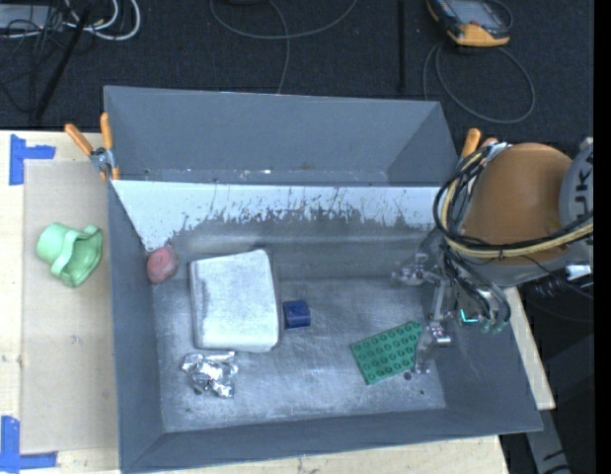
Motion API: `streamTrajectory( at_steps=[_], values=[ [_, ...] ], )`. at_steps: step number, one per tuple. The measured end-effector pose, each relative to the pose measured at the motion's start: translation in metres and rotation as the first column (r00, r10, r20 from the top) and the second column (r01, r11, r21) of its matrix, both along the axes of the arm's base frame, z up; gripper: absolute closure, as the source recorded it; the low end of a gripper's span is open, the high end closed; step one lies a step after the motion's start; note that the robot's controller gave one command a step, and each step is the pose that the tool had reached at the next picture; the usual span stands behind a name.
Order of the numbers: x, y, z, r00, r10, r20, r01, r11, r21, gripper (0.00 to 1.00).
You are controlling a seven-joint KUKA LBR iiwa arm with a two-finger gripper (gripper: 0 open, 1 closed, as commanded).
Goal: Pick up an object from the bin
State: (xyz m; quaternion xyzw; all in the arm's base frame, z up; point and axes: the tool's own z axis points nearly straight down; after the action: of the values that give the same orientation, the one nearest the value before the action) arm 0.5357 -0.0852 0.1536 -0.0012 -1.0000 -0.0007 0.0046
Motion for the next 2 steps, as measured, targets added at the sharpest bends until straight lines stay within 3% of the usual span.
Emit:
streamTrajectory(
  at_steps=[1, 2],
  values=[
    [-0.0192, -0.0159, -0.0837, 0.980, 0.199, 0.014, -0.199, 0.980, -0.001, 0.00],
    [-0.0165, -0.0159, -0.0793, 0.979, 0.202, 0.018, -0.202, 0.979, -0.004, 1.00]
  ],
)
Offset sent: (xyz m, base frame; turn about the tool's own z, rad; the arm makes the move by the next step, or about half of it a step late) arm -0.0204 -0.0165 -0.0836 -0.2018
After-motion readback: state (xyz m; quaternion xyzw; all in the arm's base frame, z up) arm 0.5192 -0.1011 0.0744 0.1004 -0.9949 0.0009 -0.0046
